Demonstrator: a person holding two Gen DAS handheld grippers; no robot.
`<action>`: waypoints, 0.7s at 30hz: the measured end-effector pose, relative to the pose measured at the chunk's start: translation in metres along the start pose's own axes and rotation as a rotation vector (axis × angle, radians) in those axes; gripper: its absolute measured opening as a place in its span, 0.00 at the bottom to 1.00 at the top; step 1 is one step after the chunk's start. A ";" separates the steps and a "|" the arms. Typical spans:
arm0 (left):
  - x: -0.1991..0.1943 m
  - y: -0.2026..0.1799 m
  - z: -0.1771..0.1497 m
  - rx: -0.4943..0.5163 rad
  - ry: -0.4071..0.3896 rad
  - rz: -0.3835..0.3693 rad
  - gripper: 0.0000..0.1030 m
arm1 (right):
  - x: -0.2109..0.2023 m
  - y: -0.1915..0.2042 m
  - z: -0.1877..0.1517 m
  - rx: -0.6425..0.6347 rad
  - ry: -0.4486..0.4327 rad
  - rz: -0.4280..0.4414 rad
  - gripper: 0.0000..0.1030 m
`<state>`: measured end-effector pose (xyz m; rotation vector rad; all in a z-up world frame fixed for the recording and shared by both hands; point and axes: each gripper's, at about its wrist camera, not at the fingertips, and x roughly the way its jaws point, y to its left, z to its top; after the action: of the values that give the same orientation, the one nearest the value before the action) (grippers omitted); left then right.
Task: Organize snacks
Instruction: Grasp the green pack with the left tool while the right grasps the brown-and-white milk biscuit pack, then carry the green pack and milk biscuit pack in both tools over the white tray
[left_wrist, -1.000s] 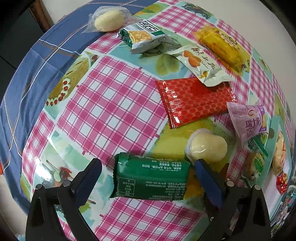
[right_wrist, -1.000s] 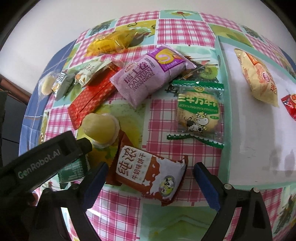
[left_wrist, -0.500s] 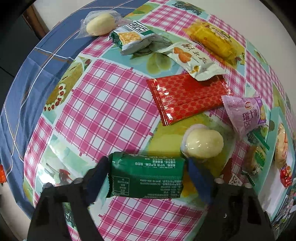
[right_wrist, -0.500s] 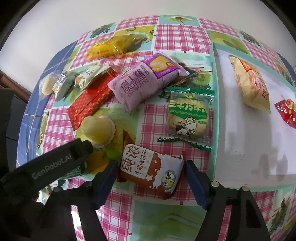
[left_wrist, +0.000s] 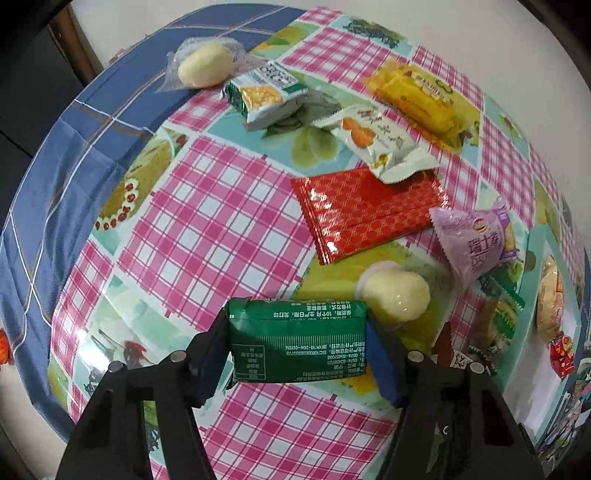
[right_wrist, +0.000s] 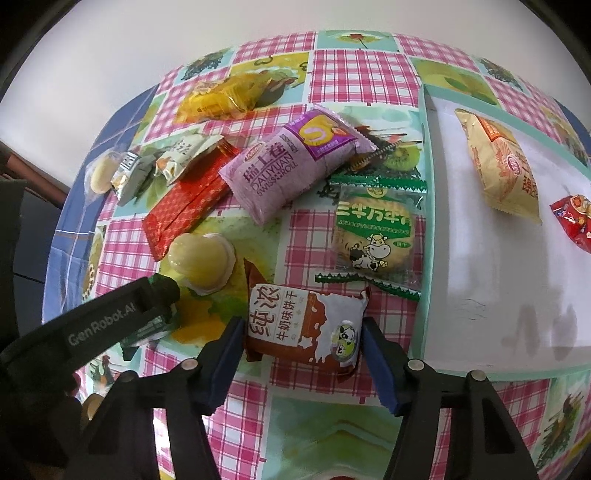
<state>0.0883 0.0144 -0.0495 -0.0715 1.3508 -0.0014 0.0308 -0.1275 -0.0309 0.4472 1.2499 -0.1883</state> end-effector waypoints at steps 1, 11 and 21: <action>-0.003 0.000 0.000 -0.001 -0.008 -0.003 0.67 | -0.002 0.000 0.000 0.001 -0.005 0.004 0.64; -0.048 0.002 0.009 -0.006 -0.108 -0.035 0.67 | -0.037 -0.002 0.002 0.006 -0.079 0.055 0.64; -0.062 -0.013 0.002 0.020 -0.139 -0.047 0.67 | -0.046 -0.024 0.006 0.066 -0.098 0.055 0.64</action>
<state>0.0776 0.0042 0.0118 -0.0845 1.2102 -0.0488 0.0123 -0.1562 0.0080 0.5223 1.1368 -0.2030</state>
